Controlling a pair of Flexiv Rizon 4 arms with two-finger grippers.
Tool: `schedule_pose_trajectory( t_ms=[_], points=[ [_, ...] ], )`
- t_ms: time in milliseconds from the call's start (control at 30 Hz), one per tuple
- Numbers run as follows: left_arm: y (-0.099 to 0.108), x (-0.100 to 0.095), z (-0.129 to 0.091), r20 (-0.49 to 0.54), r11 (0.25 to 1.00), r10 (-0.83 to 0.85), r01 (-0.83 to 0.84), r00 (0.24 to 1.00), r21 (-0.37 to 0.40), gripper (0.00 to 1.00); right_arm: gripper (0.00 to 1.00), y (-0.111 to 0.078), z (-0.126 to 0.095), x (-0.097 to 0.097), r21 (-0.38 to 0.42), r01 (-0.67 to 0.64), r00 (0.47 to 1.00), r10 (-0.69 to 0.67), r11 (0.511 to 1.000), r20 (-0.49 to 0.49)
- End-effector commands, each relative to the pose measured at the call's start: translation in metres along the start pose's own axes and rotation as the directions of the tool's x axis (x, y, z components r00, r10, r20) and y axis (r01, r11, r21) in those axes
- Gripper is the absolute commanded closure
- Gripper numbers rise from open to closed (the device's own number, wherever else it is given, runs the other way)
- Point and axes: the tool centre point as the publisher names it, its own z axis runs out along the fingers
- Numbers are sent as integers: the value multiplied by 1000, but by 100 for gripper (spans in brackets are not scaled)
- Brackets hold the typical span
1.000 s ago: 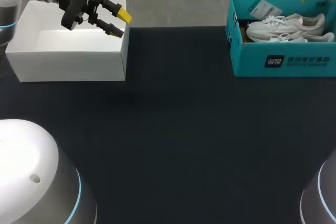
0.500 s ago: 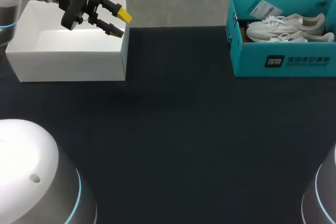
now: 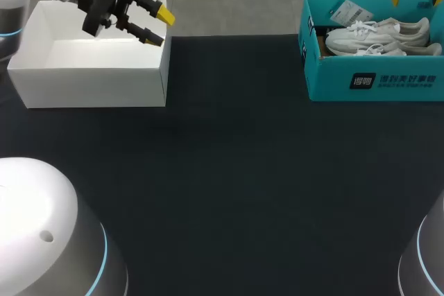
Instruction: Take the shoe out of the shoebox, open the shoe tongue, remove and reinsert the insole, then place the shoe into the shoebox
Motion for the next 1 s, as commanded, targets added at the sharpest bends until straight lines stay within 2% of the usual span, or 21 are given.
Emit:
schedule_pose_trajectory(
  t_ms=[33,100,133,300,367,567,633,667,700,1000],
  points=[
    [24,-11,4,-86,840,-500,459,862,-288,0,0,-14,5,4,-53,-4,1000,3,999,-24],
    [35,-11,2,-52,719,-647,586,761,-373,0,0,-20,8,5,-12,-6,1000,5,1000,-30],
    [38,-11,0,-26,679,-688,630,726,-376,0,0,-21,9,5,-3,-4,999,3,1000,-37],
    [50,-6,-9,114,385,-867,798,485,-464,0,0,-36,9,7,77,24,999,-21,997,-39],
    [52,-4,-11,164,298,-895,830,415,-472,0,0,-41,8,7,92,35,998,-31,995,-48],
    [60,2,-17,291,102,-918,871,268,-481,0,0,-55,-1,6,128,73,997,-68,989,-47],
    [63,2,-20,318,88,-911,876,264,-473,0,0,-60,-6,6,124,94,995,-88,988,-54],
    [63,-1,-22,316,129,-900,876,300,-464,0,0,-63,-8,6,120,94,994,-87,988,-60],
    [63,-1,-22,316,129,-900,876,300,-464,0,0,-65,-9,5,113,84,996,-80,990,-40],
    [63,-1,-22,316,129,-900,876,300,-464,0,0,-65,-9,5,113,84,996,-80,990,-40]
  ],
)
